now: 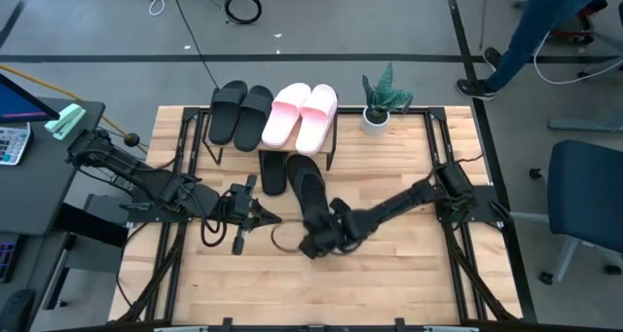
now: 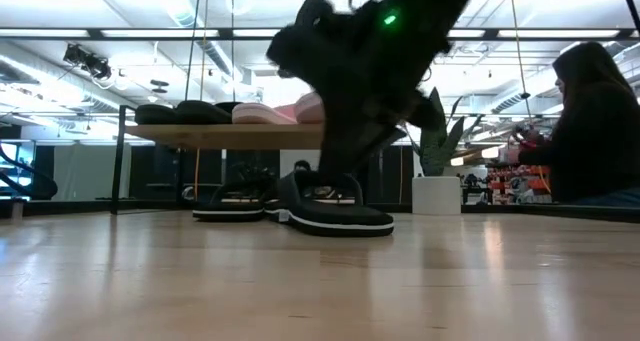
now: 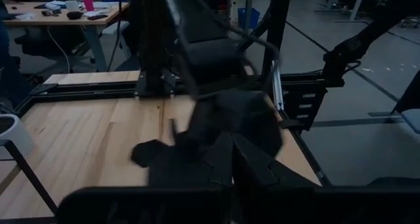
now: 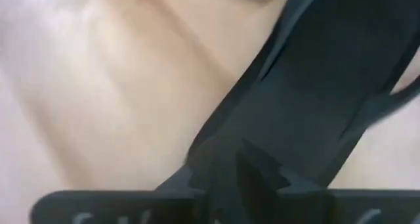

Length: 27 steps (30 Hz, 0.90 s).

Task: Pick and place slides into the shelf
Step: Put the black slipper under the shelf

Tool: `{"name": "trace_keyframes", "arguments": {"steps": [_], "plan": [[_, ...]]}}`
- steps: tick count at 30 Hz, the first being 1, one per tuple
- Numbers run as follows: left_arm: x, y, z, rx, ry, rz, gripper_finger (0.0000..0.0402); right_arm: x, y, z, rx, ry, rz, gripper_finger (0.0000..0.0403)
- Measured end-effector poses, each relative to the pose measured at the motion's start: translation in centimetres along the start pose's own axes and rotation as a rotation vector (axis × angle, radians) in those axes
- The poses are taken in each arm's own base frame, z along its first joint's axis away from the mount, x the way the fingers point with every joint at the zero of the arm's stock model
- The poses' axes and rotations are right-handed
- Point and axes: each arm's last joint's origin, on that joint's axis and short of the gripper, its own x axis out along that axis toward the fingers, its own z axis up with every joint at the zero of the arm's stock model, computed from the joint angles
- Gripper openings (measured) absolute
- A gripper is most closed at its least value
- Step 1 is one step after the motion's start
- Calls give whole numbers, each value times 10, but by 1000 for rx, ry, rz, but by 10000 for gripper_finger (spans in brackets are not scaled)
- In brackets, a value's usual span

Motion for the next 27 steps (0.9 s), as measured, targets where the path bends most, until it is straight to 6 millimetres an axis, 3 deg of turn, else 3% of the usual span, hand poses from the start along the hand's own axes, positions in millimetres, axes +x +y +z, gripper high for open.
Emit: {"name": "trace_keyframes", "arguments": {"steps": [5,9,16,27], "plan": [[0,0,0,7,0,1,11,-11,11,-15,-25,-8,15,13],[0,0,0,0,0,1,19,-10,14,-21,-22,-8,9,9],[0,0,0,-2,-2,1,11,13,9,-29,-24,-4,-68,5],[0,1,0,-3,-1,5,22,55,-7,-4,99,-58,-94,3]]}}
